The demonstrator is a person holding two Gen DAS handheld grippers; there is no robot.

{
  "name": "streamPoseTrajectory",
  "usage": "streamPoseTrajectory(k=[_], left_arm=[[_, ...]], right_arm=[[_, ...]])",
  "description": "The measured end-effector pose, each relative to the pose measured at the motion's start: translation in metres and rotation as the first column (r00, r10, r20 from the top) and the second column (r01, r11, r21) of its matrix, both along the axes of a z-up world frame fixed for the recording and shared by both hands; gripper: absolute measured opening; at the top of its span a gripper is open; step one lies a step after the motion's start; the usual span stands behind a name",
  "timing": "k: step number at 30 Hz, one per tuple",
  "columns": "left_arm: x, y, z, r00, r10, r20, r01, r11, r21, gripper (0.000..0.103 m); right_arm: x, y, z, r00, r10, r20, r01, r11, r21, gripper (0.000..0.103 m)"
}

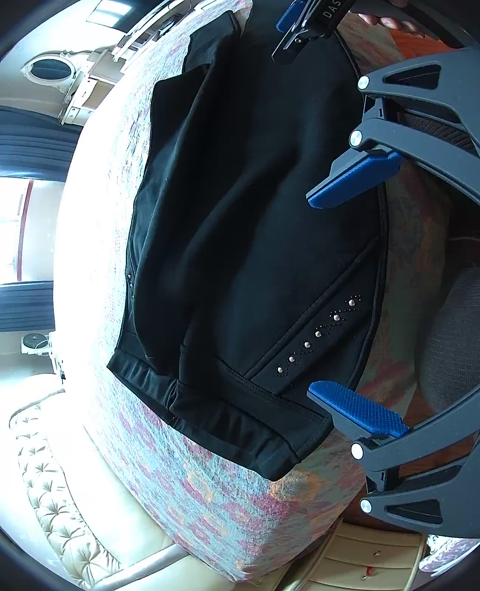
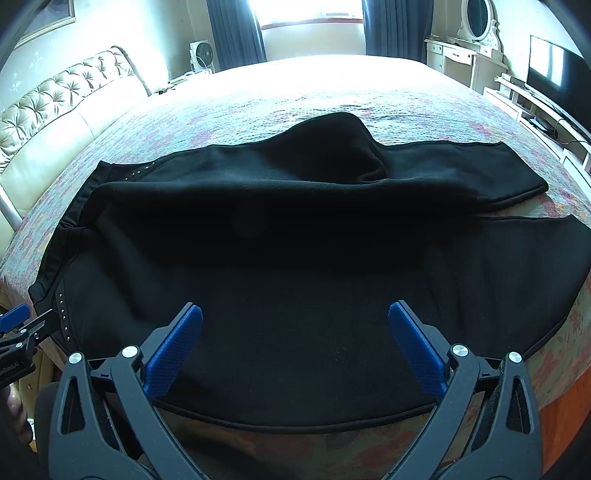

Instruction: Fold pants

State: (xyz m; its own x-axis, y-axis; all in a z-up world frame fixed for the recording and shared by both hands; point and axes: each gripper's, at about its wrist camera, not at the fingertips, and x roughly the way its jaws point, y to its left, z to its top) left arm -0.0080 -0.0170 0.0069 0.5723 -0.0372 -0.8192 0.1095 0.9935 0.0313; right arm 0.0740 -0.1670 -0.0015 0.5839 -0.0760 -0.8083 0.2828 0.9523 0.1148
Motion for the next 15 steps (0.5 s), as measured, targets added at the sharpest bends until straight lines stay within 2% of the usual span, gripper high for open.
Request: streamPoseTrajectory(k=[15], left_arm=[[-0.0004,-0.0012,-0.0015,1.0,-0.006,-0.002,0.006,1.0,0.006,0.094]], right_arm=[[0.001,0.0015,-0.0025,1.0,0.005,-0.01,-0.005,1.0,0.002,0.101]])
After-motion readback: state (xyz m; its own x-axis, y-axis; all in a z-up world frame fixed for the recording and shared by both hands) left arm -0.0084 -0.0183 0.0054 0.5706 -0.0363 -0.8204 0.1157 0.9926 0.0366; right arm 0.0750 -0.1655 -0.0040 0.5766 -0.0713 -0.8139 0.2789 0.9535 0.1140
